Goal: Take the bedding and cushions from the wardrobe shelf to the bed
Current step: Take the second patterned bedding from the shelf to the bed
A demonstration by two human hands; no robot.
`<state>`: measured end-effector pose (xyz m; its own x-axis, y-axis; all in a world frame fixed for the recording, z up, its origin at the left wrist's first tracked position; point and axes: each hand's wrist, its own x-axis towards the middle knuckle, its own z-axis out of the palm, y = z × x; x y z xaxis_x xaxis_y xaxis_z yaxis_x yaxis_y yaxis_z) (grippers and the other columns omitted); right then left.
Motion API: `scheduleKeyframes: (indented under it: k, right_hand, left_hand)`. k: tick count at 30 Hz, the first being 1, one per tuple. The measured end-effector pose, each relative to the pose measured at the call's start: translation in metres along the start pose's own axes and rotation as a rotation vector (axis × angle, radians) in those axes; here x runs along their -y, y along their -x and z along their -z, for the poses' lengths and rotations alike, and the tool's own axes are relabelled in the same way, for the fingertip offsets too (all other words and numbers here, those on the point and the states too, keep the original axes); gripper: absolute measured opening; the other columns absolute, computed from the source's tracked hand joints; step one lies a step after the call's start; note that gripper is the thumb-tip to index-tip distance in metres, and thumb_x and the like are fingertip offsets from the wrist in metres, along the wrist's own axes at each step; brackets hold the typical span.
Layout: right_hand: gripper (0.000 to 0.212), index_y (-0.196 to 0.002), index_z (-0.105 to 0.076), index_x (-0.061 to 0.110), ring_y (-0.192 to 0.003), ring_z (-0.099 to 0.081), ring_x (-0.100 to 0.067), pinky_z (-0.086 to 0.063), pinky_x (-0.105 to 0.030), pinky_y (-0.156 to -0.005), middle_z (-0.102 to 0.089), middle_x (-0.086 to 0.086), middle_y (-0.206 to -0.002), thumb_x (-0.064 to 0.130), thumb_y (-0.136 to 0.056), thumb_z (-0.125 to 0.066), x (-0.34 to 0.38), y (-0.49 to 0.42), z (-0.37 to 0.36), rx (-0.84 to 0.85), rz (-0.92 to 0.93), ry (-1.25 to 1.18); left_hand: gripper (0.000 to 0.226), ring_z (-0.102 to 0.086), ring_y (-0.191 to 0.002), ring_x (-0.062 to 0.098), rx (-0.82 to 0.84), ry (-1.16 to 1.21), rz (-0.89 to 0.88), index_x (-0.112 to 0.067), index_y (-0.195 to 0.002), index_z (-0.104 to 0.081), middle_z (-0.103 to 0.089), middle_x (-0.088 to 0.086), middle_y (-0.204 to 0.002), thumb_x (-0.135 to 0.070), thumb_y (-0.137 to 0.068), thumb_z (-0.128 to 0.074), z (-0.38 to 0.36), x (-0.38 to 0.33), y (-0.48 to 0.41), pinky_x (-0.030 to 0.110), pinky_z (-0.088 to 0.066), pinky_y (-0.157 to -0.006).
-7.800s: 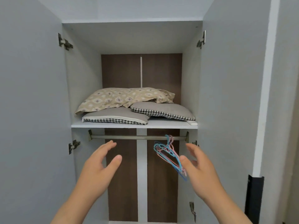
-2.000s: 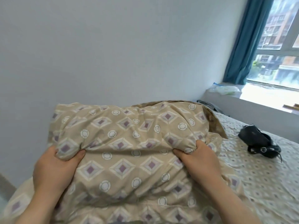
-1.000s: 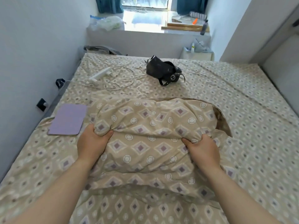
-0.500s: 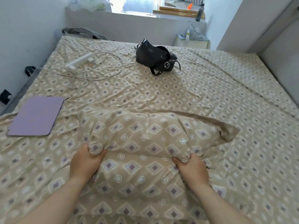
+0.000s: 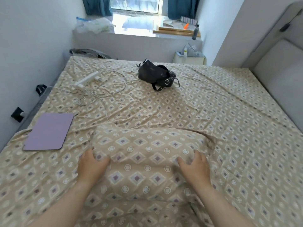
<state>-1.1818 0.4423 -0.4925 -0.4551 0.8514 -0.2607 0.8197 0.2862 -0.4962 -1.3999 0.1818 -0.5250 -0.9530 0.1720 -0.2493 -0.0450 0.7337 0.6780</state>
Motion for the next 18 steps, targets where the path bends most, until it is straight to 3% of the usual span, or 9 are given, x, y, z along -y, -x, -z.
scheduleKeyframes:
  k: [5, 10, 15, 18]
  right_hand:
    - [0.073, -0.141, -0.038, 0.016, -0.136, -0.031, -0.022, -0.029, -0.043, -0.111, -0.038, -0.004, -0.148, 0.056, -0.082, -0.053, 0.049, 0.032, 0.034, 0.029, 0.130, -0.178]
    - [0.062, -0.139, -0.041, 0.023, -0.133, -0.036, -0.016, -0.032, -0.037, -0.107, -0.043, 0.002, -0.144, 0.053, -0.086, -0.054, 0.098, 0.063, 0.077, -0.037, 0.230, -0.283]
    - [0.052, -0.133, -0.047, 0.029, -0.126, -0.041, -0.011, -0.035, -0.032, -0.099, -0.047, 0.009, -0.138, 0.050, -0.086, -0.057, 0.129, 0.109, 0.133, -0.075, 0.265, -0.420]
    - [0.047, -0.128, -0.049, 0.035, -0.120, -0.045, -0.009, -0.037, -0.034, -0.100, -0.049, 0.014, -0.132, 0.050, -0.086, -0.059, 0.138, 0.144, 0.170, -0.107, 0.280, -0.482]
  left_hand:
    - [0.072, -0.040, -0.131, 0.022, 0.092, 0.125, -0.100, -0.023, -0.139, -0.042, -0.044, 0.000, -0.143, -0.050, -0.076, -0.064, 0.042, -0.044, 0.019, 0.039, -0.037, -0.098]
    - [0.046, -0.045, -0.124, 0.013, 0.105, 0.246, -0.282, -0.027, -0.128, -0.053, -0.051, -0.008, -0.134, -0.043, -0.086, -0.060, 0.096, -0.097, 0.040, 0.031, -0.037, -0.095]
    - [0.034, -0.050, -0.117, 0.011, 0.163, 0.416, -0.402, -0.033, -0.122, -0.056, -0.055, -0.013, -0.123, -0.042, -0.089, -0.058, 0.152, -0.151, 0.079, 0.037, -0.043, -0.096]
    - [0.023, -0.054, -0.108, -0.002, 0.202, 0.552, -0.473, -0.035, -0.114, -0.059, -0.059, -0.019, -0.115, -0.036, -0.091, -0.057, 0.178, -0.182, 0.115, 0.018, -0.042, -0.083]
